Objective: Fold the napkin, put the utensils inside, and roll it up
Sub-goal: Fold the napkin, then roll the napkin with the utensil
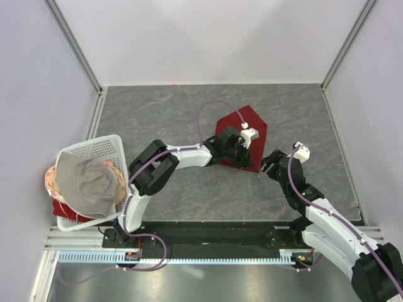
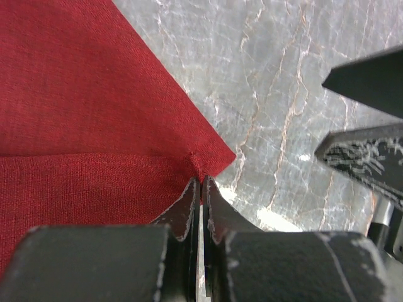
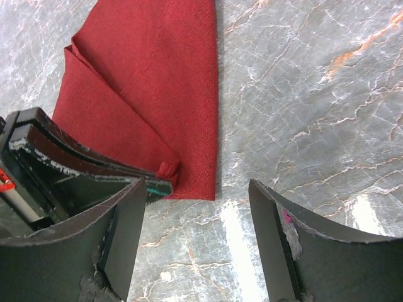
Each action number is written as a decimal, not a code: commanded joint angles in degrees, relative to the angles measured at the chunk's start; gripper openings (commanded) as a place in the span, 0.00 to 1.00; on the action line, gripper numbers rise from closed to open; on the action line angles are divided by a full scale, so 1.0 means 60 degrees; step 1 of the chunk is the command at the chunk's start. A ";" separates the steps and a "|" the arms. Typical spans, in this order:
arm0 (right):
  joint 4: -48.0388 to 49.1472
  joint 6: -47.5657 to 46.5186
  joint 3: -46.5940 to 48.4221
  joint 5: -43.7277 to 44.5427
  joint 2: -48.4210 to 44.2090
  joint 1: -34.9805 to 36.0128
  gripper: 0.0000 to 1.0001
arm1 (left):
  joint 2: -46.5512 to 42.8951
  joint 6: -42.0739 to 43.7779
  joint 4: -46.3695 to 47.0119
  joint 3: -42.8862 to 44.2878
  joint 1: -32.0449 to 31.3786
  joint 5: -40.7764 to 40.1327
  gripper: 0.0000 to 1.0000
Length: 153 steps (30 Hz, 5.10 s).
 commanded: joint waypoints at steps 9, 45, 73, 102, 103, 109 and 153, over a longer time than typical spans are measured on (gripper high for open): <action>0.0384 0.0051 -0.0044 -0.0237 0.0312 -0.0025 0.75 | 0.0212 -0.0043 0.0835 0.0390 -0.0068 -0.0399 0.02; 0.0075 -0.0929 0.1713 -0.1144 0.2711 -0.0625 0.73 | -0.4606 -0.2020 -0.0938 -0.2728 0.2507 -0.1176 0.72; 0.1292 -0.1135 0.1684 -0.2903 0.5322 -0.1299 0.25 | -0.4183 -0.3134 0.0191 -0.4077 0.3198 -0.0326 0.69; 0.1453 -0.1238 0.1596 -0.3210 0.5747 -0.1314 0.14 | -0.2557 -0.4672 0.1729 -0.4078 0.3198 -0.0018 0.64; 0.1468 -0.1238 0.1582 -0.3210 0.5761 -0.1299 0.14 | -0.2469 -0.4687 0.1743 -0.4048 0.3198 -0.0033 0.63; 0.1556 -0.1223 0.1552 -0.3298 0.5835 -0.1270 0.14 | -0.2249 -0.4702 0.1860 -0.4019 0.3198 -0.0063 0.55; 0.2712 -0.6201 0.2356 0.0242 0.4412 0.2826 0.78 | -0.1956 -0.5493 0.1641 -0.3491 0.3945 0.1842 0.02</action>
